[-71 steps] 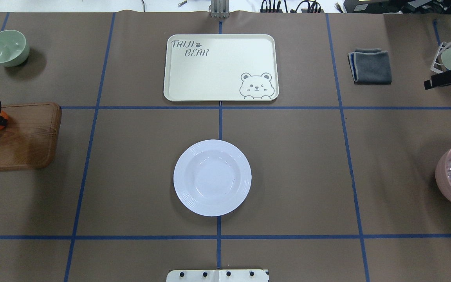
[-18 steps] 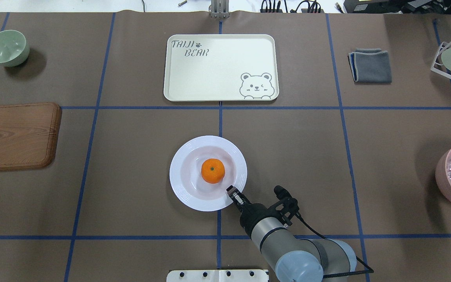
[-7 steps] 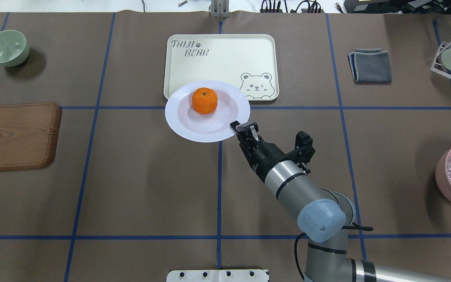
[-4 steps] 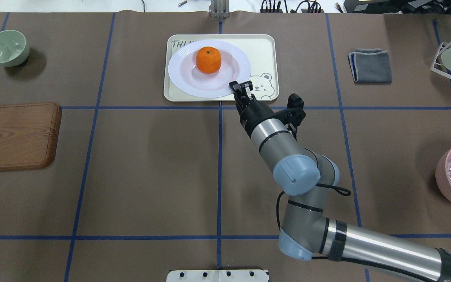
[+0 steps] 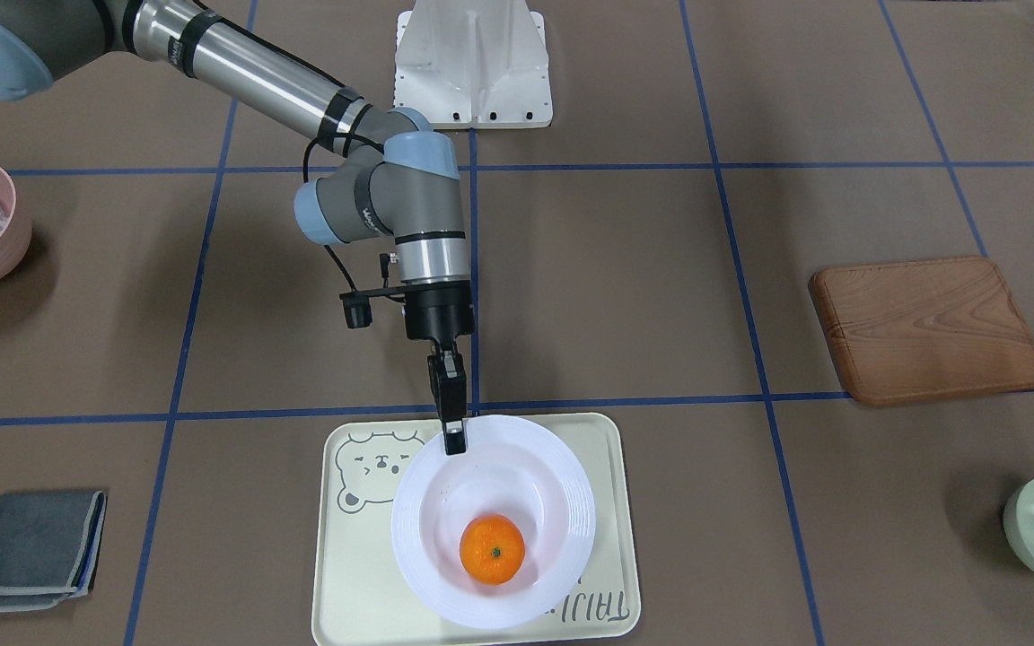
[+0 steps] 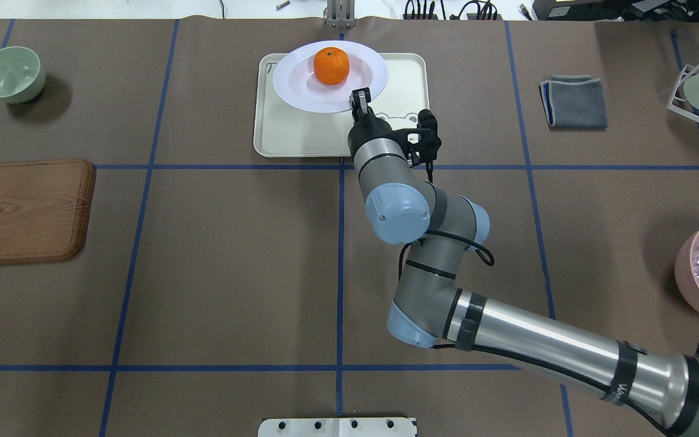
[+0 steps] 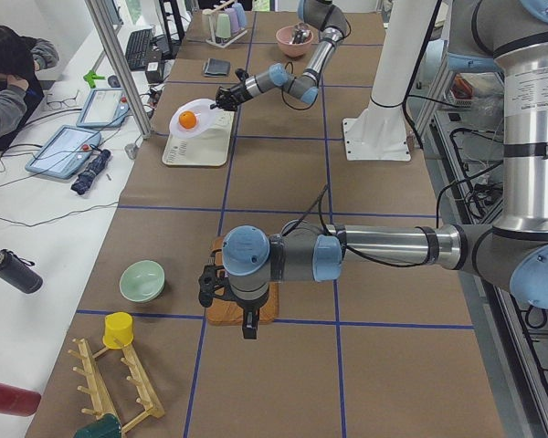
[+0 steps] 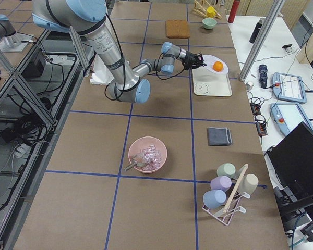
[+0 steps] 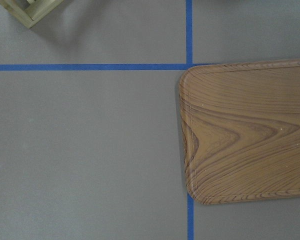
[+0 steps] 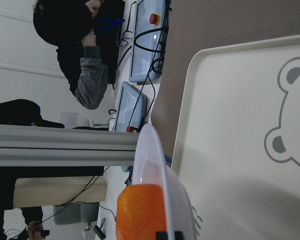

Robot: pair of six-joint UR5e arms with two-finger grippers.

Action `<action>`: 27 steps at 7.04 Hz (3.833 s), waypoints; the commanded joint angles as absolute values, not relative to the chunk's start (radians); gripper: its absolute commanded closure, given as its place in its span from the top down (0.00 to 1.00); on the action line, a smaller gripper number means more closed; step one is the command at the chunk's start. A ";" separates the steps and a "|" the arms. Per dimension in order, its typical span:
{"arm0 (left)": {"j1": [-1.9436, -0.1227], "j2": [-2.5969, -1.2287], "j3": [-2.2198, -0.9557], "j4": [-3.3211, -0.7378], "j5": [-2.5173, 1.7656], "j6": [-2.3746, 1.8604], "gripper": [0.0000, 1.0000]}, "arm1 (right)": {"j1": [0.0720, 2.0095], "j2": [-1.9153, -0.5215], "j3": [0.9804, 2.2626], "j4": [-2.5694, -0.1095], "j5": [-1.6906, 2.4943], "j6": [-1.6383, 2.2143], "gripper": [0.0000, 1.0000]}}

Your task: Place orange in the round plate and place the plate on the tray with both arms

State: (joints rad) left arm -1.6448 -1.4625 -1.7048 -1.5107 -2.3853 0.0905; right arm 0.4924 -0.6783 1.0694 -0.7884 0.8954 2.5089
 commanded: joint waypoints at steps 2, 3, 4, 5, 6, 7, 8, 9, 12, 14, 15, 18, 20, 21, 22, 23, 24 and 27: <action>-1.644 -1.465 -1.706 -1.511 -2.385 0.091 0.99 | 0.492 -0.611 0.913 -0.796 0.884 2.560 0.00; -1.644 -1.465 -1.706 -1.512 -2.385 0.091 0.99 | 0.492 -0.612 0.929 -0.796 0.887 2.560 0.11; -1.643 -1.465 -1.706 -1.513 -2.385 0.091 0.99 | 0.485 -0.627 0.971 -0.796 0.893 2.557 0.29; -1.643 -1.468 -1.704 -1.513 -2.385 0.091 0.99 | 0.450 -0.661 1.017 -0.798 0.896 2.498 0.99; -1.643 -1.468 -1.703 -1.514 -2.385 0.091 0.99 | 0.425 -0.696 1.085 -0.796 0.899 2.386 1.00; -1.643 -1.468 -1.703 -1.514 -2.385 0.091 0.99 | 0.423 -0.733 1.147 -0.798 0.938 2.297 1.00; -1.643 -1.468 -1.703 -1.514 -2.385 0.091 0.99 | 0.428 -0.761 1.187 -0.793 0.998 2.155 1.00; -1.643 -1.467 -1.703 -1.514 -2.385 0.091 0.99 | 0.440 -0.790 1.212 -0.795 1.085 1.999 1.00; -1.644 -1.459 -1.704 -1.516 -2.385 0.091 0.99 | 0.624 -0.906 1.429 -1.002 1.515 1.589 1.00; -1.647 -1.450 -1.703 -1.517 -2.382 0.091 0.99 | 0.788 -1.012 1.657 -1.347 1.764 1.086 1.00; -1.649 -1.439 -1.718 -1.519 -2.378 0.091 0.99 | 0.911 -1.078 1.725 -1.432 1.913 0.892 1.00; -1.649 -1.393 -1.813 -1.517 -2.370 0.049 0.99 | 1.303 -1.279 1.740 -1.535 2.202 0.222 1.00; -1.649 -1.391 -1.818 -1.517 -2.365 0.051 0.99 | 1.472 -1.287 1.740 -1.816 2.262 -0.079 1.00; -1.646 -1.391 -1.816 -1.519 -2.352 0.052 0.99 | 1.526 -1.339 1.738 -1.871 2.252 -0.169 1.00; -1.646 -1.391 -1.816 -1.517 -2.353 0.052 0.99 | 1.561 -1.435 1.746 -1.864 2.249 -0.231 1.00; -1.647 -1.391 -1.818 -1.519 -2.353 0.052 0.99 | 1.569 -1.518 1.761 -1.803 2.250 -0.226 1.00; -1.646 -1.391 -1.816 -1.519 -2.353 0.054 0.99 | 1.568 -1.584 1.749 -1.757 2.249 -0.222 1.00; -1.646 -1.391 -1.813 -1.520 -2.353 0.055 0.99 | 1.568 -1.681 1.741 -1.640 2.255 -0.216 1.00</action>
